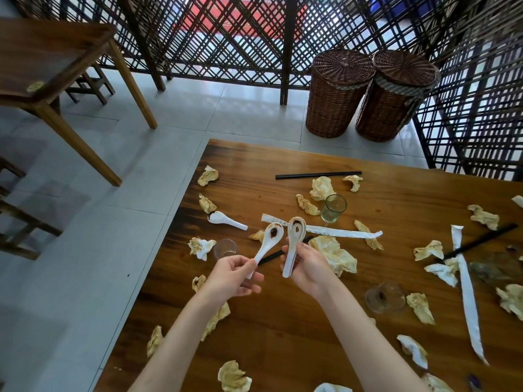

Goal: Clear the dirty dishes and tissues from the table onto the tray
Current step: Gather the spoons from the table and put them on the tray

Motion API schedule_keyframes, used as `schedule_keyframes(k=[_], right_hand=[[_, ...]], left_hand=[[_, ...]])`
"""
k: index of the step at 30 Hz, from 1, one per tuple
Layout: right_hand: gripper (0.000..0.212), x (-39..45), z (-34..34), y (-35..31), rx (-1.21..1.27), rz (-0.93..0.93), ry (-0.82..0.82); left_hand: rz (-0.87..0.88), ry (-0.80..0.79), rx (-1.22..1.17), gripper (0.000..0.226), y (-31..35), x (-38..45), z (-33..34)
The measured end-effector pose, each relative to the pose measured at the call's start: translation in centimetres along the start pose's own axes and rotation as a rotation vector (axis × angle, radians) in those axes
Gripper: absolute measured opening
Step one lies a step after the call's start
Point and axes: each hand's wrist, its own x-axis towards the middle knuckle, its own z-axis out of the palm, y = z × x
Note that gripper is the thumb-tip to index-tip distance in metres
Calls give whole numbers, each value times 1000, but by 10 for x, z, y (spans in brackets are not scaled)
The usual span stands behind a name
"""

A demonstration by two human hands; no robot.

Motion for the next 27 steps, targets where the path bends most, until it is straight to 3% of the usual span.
schedule_keyframes(k=[13, 20, 27], right_hand=[[27, 2, 2, -3, 8, 8, -116], [25, 3, -1, -5, 52, 7, -154], [27, 3, -3, -5, 67, 11, -222]], left_hand=[[77, -105, 165, 9, -2, 7, 7], [36, -218, 100, 17, -5, 6, 6], [96, -167, 190, 10, -9, 6, 11]])
